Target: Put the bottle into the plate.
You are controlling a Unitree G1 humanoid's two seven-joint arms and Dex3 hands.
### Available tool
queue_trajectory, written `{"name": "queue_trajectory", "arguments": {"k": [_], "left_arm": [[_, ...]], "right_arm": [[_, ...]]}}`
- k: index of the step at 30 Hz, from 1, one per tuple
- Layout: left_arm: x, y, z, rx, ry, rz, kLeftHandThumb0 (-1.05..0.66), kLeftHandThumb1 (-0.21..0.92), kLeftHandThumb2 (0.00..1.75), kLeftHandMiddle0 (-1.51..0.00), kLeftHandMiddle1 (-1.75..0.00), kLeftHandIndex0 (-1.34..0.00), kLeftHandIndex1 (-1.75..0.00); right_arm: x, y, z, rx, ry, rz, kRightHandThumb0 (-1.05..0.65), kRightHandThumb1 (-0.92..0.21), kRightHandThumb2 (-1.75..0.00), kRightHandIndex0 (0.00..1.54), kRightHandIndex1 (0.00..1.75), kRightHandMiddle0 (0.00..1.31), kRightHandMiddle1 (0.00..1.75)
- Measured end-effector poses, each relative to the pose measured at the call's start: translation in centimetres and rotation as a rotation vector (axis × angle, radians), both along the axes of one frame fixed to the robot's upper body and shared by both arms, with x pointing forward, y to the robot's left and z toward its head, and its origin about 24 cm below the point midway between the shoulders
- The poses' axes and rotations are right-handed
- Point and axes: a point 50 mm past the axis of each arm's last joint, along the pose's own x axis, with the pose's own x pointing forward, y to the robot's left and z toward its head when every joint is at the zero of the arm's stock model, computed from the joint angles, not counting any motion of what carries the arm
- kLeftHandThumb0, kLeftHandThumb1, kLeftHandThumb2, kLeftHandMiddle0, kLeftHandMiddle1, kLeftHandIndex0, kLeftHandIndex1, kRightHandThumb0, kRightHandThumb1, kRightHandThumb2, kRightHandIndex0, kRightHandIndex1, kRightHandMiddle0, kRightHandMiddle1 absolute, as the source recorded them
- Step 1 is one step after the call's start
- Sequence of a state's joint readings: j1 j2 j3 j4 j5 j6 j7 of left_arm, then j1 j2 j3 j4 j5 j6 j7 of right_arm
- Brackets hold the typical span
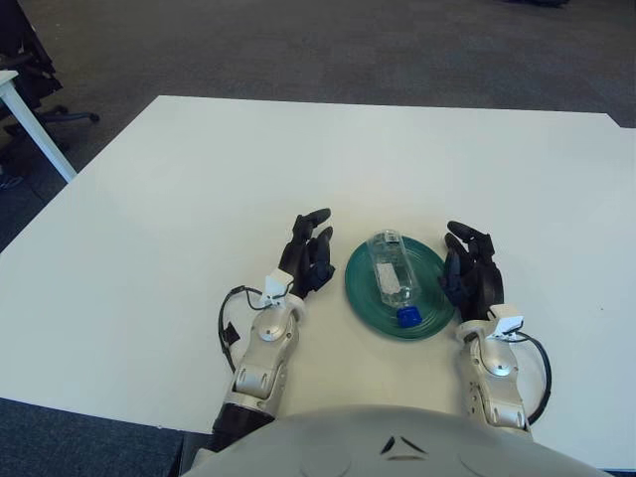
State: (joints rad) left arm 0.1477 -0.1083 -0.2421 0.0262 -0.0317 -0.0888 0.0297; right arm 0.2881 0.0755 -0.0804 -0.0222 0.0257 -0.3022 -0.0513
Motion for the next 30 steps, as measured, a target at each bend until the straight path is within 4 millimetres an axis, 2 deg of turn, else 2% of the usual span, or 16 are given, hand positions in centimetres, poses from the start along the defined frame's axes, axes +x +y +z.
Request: {"name": "queue_trajectory", "arguments": {"k": [8, 18, 30], "left_arm": [[0.0, 0.0, -0.3, -0.015, -0.002, 0.005, -0.7, 0.92, 0.86, -0.4, -0.11, 0.0, -0.9], [-0.1, 0.1, -0.6, -0.044, 0.012, 0.015, -0.72, 0.92, 0.86, -0.44, -0.12, 0.0, -0.98], [0.1, 0.4, -1.0, -0.113, -0.04, -0.04, -0.72, 0.92, 0.88, -0.47, -0.14, -0.02, -1.03]], "right_arm": [[0.0, -0.3, 0.0, 0.002, -0.003, 0.01, -0.67, -0.92, -0.74, 0.4, 0.38, 0.02, 1.05], [-0.2, -0.6, 0.0, 0.001, -0.002, 0.026, -0.7, -0.92, -0.78, 0.38, 0.36, 0.0, 0.96], [-0.7, -2.1, 0.2, -0.035, 0.029, 0.026, -0.69, -0.92, -0.77, 0.39, 0.35, 0.0, 0.93]]}}
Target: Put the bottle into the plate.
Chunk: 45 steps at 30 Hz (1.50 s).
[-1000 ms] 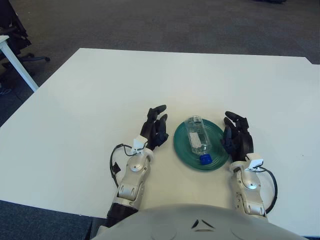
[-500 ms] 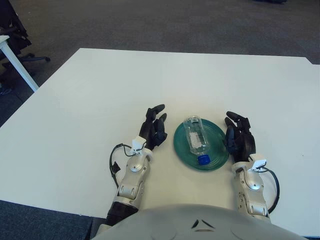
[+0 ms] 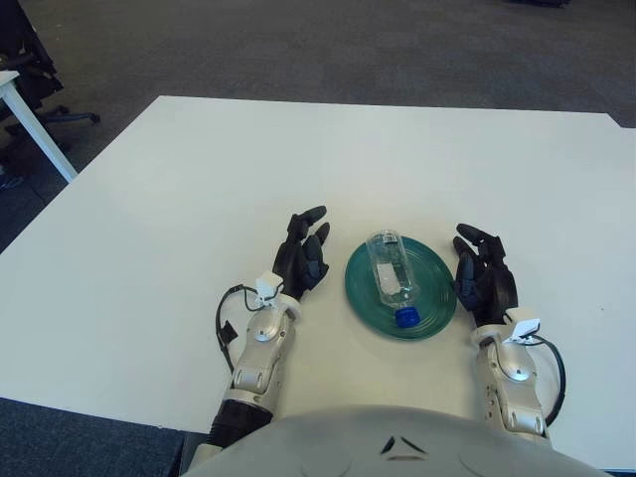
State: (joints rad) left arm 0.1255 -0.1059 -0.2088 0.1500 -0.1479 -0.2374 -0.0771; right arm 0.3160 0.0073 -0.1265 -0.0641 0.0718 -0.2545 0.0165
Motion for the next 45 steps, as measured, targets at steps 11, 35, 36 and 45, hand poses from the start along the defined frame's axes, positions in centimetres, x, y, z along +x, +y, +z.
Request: {"name": "queue_trajectory", "arguments": {"k": [11, 35, 36, 45], "left_arm": [[0.2, 0.1, -0.8, -0.016, -0.074, -0.039, -0.74, 0.92, 0.92, -0.47, -0.15, -0.06, -1.07], [1.1, 1.8, -0.7, -0.023, -0.139, -0.009, -0.76, 0.92, 0.93, -0.43, -0.15, -0.03, -1.05], [1.1, 1.8, -0.7, -0.022, -0.14, -0.006, -0.76, 0.92, 0.92, -0.43, -0.15, -0.02, -1.05], [1.4, 2.0, -0.4, -0.013, -0.189, 0.011, -0.81, 0.92, 0.92, -0.41, -0.15, 0.0, -1.06]], "right_arm": [[-0.4, -1.2, 0.2, 0.001, 0.021, -0.011, -0.68, -0.92, -0.72, 0.42, 0.35, 0.0, 0.93], [-0.8, -3.3, 0.4, -0.006, 0.03, -0.049, -0.71, -0.92, -0.73, 0.38, 0.3, 0.0, 0.91], [-0.8, -3.5, 0.4, -0.008, 0.029, -0.053, -0.71, -0.92, -0.73, 0.38, 0.3, 0.0, 0.91], [-0.8, -3.7, 0.5, -0.014, 0.027, -0.056, -0.69, -0.92, -0.73, 0.39, 0.3, 0.0, 0.93]]}}
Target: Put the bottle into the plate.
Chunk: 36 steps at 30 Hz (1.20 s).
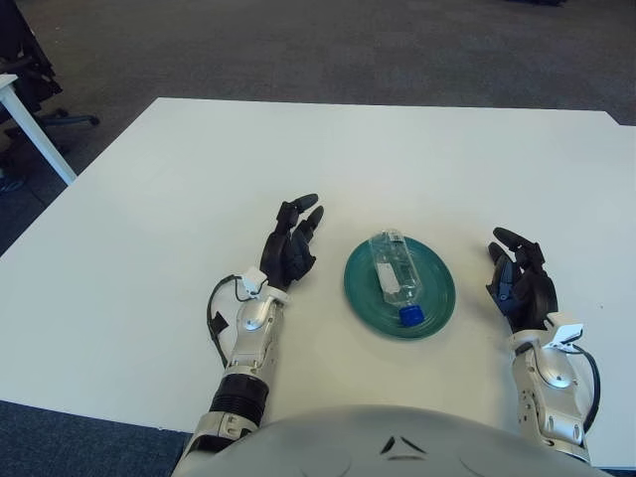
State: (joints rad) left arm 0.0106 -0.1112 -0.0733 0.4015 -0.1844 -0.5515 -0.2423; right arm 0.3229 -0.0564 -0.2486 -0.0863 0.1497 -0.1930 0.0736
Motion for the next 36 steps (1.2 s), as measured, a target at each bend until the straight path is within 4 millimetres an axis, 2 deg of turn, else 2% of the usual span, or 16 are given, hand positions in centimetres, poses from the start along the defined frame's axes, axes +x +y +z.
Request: {"name": "queue_trajectory", "arguments": {"k": [15, 36], "left_arm": [[-0.5, 0.1, -0.4, -0.006, 0.059, 0.008, -0.8, 0.92, 0.86, -0.45, -0.18, -0.04, -1.09], [-1.1, 0.2, -0.4, -0.012, 0.063, 0.019, -0.78, 0.92, 0.88, -0.46, -0.21, -0.06, -1.09]], "right_arm": [[0.0, 0.0, 0.0, -0.004, 0.001, 0.004, -0.7, -0.92, -0.74, 0.39, 0.28, 0.0, 0.94], [0.2, 0.1, 0.1, -0.005, -0.002, 0.007, -0.7, -0.92, -0.72, 0.4, 0.28, 0.0, 0.95]]}}
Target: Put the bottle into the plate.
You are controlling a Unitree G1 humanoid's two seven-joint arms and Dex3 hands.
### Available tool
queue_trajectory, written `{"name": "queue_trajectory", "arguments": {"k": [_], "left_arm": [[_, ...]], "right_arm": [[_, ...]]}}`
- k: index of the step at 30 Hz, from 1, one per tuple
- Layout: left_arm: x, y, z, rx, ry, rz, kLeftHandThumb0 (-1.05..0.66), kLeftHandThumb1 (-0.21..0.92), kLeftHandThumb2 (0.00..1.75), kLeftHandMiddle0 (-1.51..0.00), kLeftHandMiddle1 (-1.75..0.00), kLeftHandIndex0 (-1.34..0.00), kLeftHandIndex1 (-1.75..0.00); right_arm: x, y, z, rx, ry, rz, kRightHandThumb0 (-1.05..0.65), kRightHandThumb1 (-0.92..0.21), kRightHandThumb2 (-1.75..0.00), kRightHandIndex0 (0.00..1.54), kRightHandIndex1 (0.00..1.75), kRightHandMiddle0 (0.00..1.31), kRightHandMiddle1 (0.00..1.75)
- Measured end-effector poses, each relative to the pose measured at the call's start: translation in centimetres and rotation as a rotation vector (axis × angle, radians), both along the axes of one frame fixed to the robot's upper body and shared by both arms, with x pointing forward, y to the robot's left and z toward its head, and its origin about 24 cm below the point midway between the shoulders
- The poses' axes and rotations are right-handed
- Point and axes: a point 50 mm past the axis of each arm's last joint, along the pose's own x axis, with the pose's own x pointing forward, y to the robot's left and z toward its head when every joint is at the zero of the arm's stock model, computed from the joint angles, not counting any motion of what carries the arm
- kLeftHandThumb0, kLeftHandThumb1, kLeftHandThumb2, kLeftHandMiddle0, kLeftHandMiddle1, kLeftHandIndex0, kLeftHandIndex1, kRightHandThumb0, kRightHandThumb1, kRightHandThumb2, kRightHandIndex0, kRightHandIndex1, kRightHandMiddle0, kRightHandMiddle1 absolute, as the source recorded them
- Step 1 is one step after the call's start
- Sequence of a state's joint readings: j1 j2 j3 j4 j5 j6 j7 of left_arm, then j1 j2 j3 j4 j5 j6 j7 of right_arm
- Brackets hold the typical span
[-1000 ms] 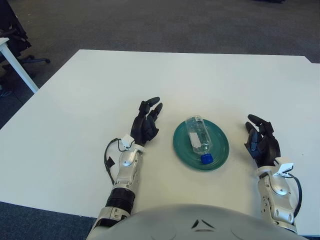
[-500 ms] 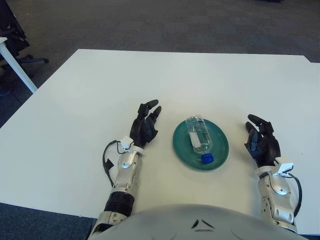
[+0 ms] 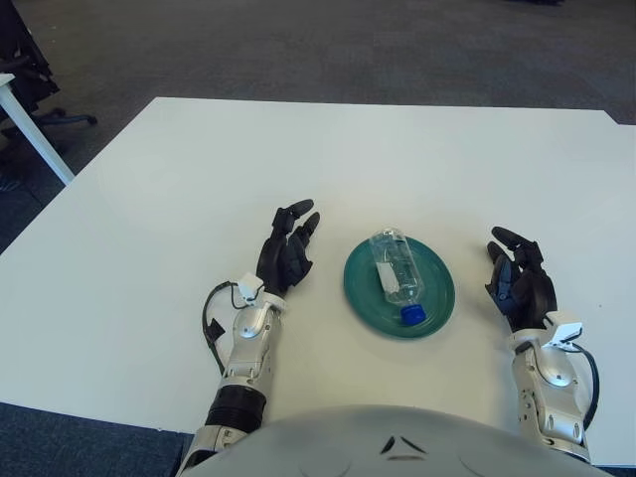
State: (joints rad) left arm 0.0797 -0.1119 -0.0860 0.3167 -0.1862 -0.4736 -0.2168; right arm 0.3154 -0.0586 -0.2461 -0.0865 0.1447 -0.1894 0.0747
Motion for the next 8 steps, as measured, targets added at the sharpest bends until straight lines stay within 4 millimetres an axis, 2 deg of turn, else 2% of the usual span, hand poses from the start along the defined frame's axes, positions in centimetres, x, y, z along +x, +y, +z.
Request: {"name": "queue_trajectory", "arguments": {"k": [8], "left_arm": [[-0.07, 0.04, -0.03, -0.004, 0.002, 0.002, -0.78, 0.92, 0.87, -0.46, -0.22, -0.07, -1.09]], "right_arm": [[0.16, 0.11, 0.08, 0.001, -0.005, 0.005, -0.7, -0.92, -0.73, 0.4, 0.27, 0.0, 0.95]]}}
